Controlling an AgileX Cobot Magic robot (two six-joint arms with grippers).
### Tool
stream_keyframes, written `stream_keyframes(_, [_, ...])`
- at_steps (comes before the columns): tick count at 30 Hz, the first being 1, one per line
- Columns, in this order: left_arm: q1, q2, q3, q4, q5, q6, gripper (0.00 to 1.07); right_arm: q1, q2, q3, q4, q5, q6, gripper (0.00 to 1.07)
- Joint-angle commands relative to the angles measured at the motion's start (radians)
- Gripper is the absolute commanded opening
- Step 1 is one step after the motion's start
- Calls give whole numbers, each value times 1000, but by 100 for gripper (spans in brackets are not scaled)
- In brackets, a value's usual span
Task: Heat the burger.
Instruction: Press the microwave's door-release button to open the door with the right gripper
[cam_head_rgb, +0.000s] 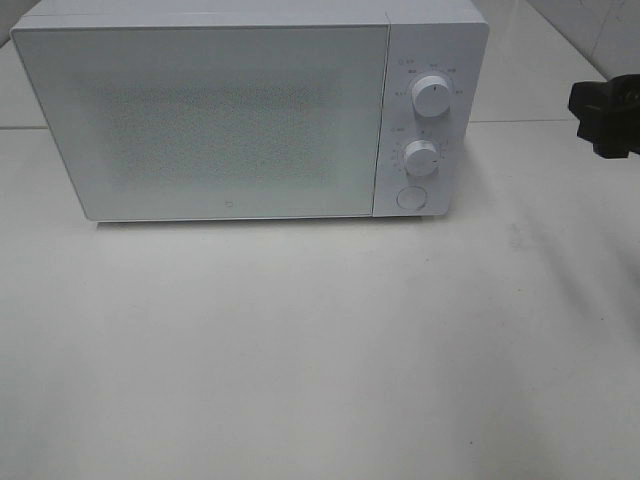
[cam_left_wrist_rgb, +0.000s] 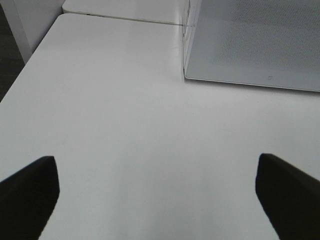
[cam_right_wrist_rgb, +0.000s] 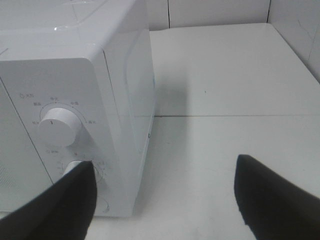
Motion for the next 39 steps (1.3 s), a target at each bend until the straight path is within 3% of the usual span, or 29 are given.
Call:
stream_keyframes(1, [2, -15, 1, 0, -9, -1, 100, -5, 30, 24, -7, -110, -6, 75])
stream_keyframes(6, [2, -15, 1, 0, -9, -1, 100, -3, 124, 78, 39, -277, -31, 75])
stream_keyframes(13, [2, -15, 1, 0, -9, -1, 100, 22, 199, 108, 117, -349, -86, 75])
stream_keyframes(21, [2, -15, 1, 0, -9, -1, 100, 198, 287, 113, 330, -398, -208, 75])
stream_keyframes(23, [2, -15, 1, 0, -9, -1, 100, 295, 340, 113, 434, -449, -237, 75])
stream_keyframes(26, [2, -15, 1, 0, -9, -1, 100, 365, 379, 112, 505, -486, -238, 75])
stream_keyframes(29, [2, -15, 1, 0, -9, -1, 100, 388, 393, 112, 528, -499, -238, 75])
stream_keyframes(34, [2, -15, 1, 0, -9, -1, 100, 536, 474, 112, 676, -579, -238, 75])
stream_keyframes(39, [2, -15, 1, 0, -9, -1, 100, 597, 504, 99, 742, -589, -238, 75])
